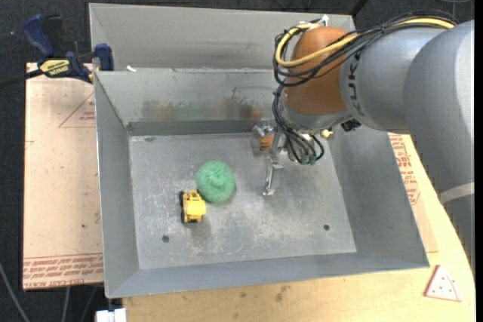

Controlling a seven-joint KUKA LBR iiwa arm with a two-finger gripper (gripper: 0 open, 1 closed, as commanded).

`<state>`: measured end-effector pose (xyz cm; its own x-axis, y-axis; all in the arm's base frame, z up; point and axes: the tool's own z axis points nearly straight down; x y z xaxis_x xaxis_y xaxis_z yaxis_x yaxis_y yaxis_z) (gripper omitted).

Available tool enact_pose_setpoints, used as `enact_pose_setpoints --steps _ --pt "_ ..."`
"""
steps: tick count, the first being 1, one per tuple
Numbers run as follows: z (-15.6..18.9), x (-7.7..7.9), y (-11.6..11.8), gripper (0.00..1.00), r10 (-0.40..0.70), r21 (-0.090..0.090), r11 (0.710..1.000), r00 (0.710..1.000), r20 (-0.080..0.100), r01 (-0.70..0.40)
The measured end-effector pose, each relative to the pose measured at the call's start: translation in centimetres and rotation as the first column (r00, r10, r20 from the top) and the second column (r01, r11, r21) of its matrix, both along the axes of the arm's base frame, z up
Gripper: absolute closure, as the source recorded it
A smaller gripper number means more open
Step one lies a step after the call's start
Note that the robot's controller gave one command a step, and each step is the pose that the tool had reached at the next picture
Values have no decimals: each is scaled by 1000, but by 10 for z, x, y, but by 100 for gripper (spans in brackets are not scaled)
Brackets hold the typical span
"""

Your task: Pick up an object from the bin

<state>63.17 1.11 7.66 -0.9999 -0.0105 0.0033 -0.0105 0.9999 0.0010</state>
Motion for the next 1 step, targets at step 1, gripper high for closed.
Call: enact_pose_setpoints --steps 1 --pt "-3 11 46 0 173 -1 985 985 8 -173"
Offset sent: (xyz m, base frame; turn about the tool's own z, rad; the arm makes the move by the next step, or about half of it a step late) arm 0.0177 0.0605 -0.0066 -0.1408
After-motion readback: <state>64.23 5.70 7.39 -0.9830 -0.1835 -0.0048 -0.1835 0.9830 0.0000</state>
